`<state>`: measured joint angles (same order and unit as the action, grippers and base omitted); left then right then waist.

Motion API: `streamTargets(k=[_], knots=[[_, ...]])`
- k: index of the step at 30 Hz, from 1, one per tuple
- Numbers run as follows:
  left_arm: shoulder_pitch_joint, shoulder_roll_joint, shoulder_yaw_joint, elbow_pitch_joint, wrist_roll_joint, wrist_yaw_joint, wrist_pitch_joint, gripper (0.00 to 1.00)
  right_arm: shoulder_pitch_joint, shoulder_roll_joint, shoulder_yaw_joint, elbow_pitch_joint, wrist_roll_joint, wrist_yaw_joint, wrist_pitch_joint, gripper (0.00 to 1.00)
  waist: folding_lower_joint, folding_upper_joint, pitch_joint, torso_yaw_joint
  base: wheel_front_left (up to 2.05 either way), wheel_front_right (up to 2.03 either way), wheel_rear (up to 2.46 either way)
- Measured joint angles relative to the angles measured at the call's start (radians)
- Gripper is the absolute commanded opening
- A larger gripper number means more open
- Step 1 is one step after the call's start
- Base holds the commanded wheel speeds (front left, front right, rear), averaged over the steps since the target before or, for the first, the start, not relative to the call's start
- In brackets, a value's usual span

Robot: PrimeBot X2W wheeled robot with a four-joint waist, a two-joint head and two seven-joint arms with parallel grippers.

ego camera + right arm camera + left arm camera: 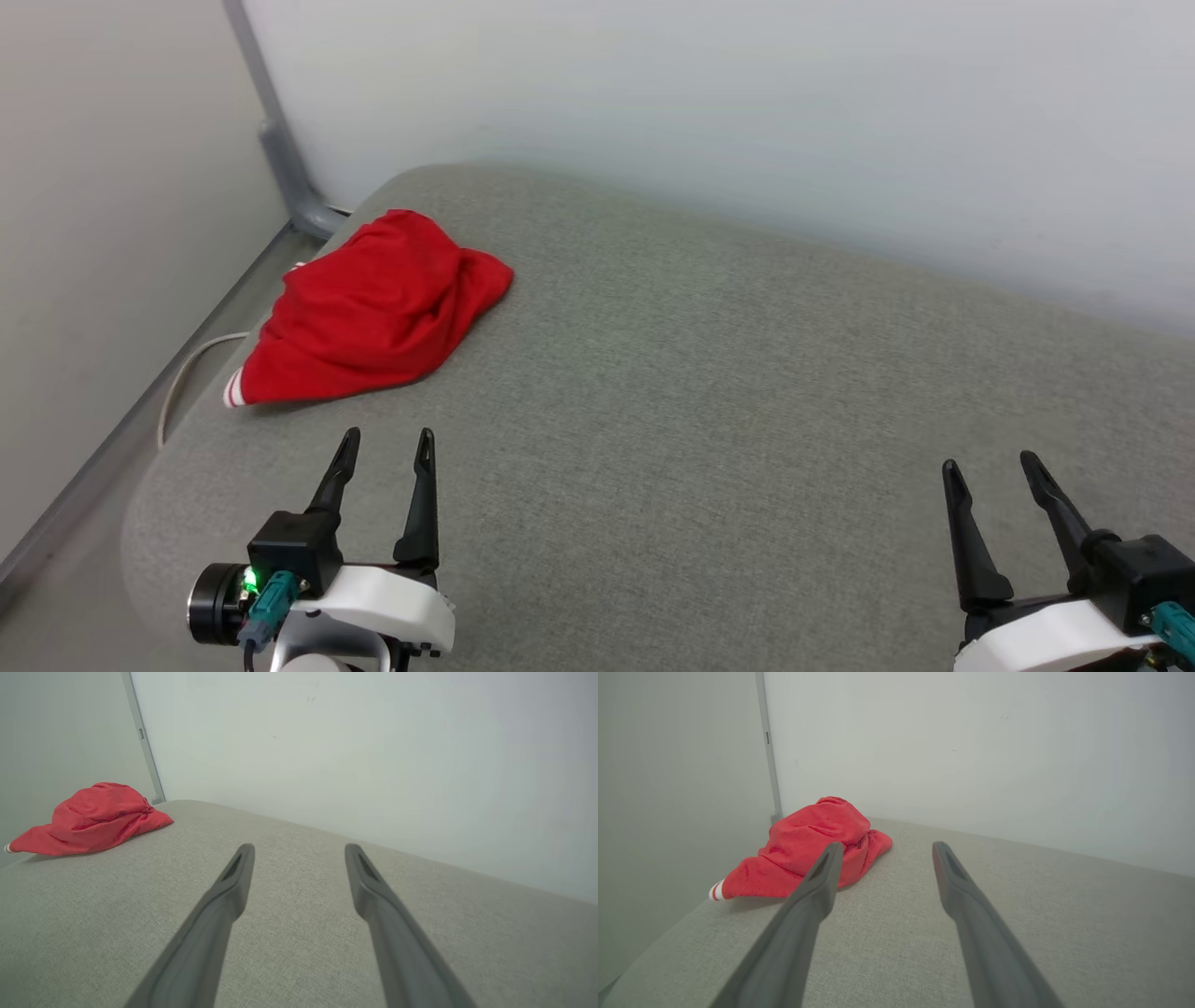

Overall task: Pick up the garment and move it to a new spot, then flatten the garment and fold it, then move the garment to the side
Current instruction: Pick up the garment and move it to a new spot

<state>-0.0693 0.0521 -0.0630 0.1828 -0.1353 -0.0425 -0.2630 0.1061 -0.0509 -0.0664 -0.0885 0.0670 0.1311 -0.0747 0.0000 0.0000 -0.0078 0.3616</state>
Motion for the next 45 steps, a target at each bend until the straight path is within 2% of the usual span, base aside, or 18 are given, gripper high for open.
streamTargets(k=[13,25,31,33,39,45], knots=[[0.000,0.000,0.039,0.008,0.009,0.000,0.000,1.00,-0.024,0.000,0.026,-0.006,-0.009,0.000,-0.008,1.00,0.0000,0.0000,0.006,0.147,0.00,0.00,0.00],[-0.006,0.000,0.054,0.017,0.000,-0.001,0.000,1.00,-0.042,0.000,0.035,0.002,-0.008,0.000,-0.008,1.00,0.0000,0.0000,0.021,0.159,0.00,0.00,0.00],[-0.093,0.006,0.074,0.043,-0.005,-0.016,0.000,1.00,-0.060,0.001,0.029,-0.035,-0.034,0.000,0.017,1.00,0.0000,0.0000,0.065,0.145,0.00,0.00,0.00],[-0.151,0.009,0.096,0.069,-0.037,-0.028,0.000,1.00,-0.078,0.000,0.030,-0.054,-0.047,0.000,0.031,1.00,0.0000,0.0000,0.095,0.129,0.00,0.00,0.00],[-0.353,0.084,0.129,0.220,-0.098,-0.064,0.016,1.00,-0.140,0.000,0.020,-0.093,-0.076,0.000,0.058,1.00,0.0003,0.0000,0.205,0.074,0.00,0.00,0.00],[-0.559,0.218,0.119,0.402,-0.167,-0.083,0.182,1.00,-0.199,-0.003,0.025,-0.099,-0.079,0.000,0.060,1.00,0.0003,0.0000,0.319,0.001,0.00,0.00,0.00]])
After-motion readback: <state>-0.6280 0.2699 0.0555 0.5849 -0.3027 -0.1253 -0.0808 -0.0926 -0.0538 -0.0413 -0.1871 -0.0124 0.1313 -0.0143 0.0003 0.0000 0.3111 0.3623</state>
